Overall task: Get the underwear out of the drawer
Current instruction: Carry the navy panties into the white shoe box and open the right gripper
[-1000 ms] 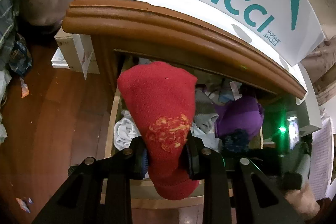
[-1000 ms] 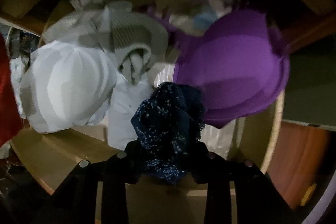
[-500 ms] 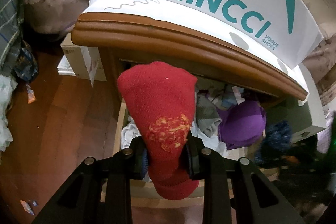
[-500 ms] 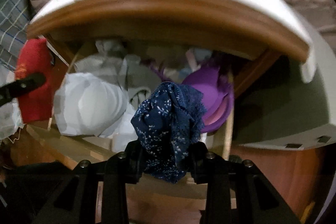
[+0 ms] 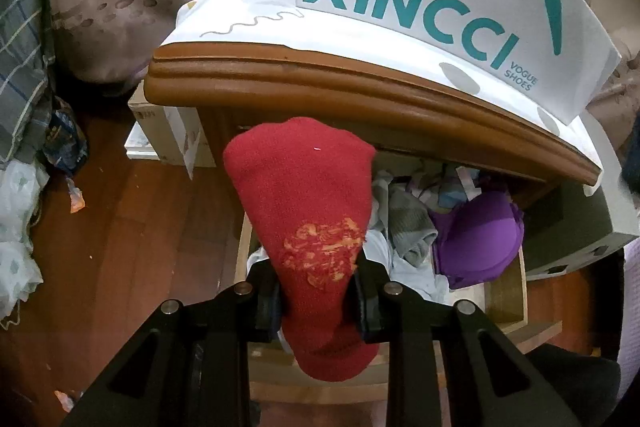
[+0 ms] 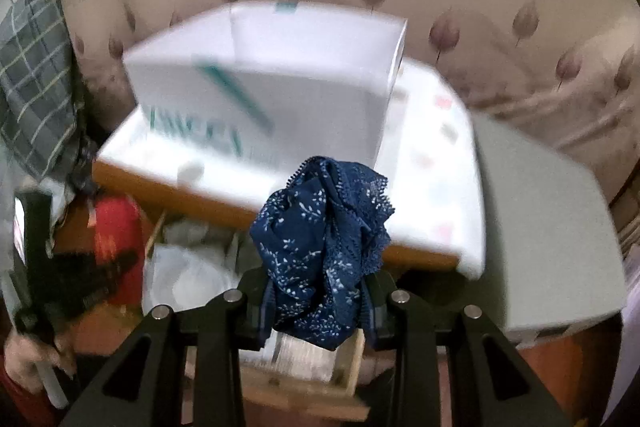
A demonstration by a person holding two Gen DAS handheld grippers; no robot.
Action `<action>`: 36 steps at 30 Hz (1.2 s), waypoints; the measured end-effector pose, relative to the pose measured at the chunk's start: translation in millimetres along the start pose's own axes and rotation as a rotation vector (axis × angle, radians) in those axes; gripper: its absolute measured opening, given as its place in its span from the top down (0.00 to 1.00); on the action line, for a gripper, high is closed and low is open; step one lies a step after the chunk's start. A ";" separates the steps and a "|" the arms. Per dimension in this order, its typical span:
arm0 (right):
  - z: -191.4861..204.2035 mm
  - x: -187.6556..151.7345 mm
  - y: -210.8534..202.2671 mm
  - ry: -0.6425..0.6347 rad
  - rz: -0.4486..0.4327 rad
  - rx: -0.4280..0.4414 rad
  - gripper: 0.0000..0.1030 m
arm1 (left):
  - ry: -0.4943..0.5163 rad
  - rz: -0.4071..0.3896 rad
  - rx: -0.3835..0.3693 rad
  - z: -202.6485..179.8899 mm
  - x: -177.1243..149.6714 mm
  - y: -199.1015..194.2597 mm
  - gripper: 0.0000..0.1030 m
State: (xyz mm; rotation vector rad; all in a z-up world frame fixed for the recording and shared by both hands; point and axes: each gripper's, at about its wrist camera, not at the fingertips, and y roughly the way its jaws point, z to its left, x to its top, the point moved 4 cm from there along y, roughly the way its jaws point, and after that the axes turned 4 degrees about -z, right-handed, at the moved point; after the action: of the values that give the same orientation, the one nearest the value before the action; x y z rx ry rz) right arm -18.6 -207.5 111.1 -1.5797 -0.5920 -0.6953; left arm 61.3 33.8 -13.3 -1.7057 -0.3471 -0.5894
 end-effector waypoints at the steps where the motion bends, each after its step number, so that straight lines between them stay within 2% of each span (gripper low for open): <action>1: -2.4 13.1 -5.2 -0.003 -0.025 -0.007 0.67 | 0.002 -0.003 0.005 -0.2 0.3 -0.2 0.77; 6: -9.9 67.5 -23.7 -0.008 -0.103 -0.024 0.67 | 0.010 -0.016 0.015 0.2 1.5 -1.9 0.77; 11: -15.0 125.6 -17.3 0.020 -0.150 -0.032 0.67 | -0.006 -0.017 0.018 4.6 2.8 -1.9 0.77; 14: -14.2 151.9 -0.2 -0.004 -0.149 -0.064 0.67 | -0.017 -0.023 0.016 10.1 4.5 -4.1 0.77; 16: -9.6 163.6 18.5 -0.030 -0.106 -0.061 0.67 | -0.022 -0.024 0.019 12.6 4.3 -4.7 0.77; 20: -5.6 168.7 52.9 -0.039 -0.036 -0.084 0.67 | -0.033 -0.025 0.014 15.8 4.5 -5.3 0.77; 28: 0.1 143.1 112.5 -0.077 0.127 -0.141 0.67 | -0.026 -0.025 0.009 14.7 4.4 -6.5 0.77; 36: -3.3 138.7 119.1 -0.076 0.149 -0.151 0.65 | -0.028 -0.016 0.006 14.7 3.8 -3.4 0.76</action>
State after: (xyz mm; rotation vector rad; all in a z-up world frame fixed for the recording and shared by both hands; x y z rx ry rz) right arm 162.1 -227.4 130.8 -1.7776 -0.4807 -0.5812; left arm 65.5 48.5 -10.4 -1.7084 -0.3820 -0.5760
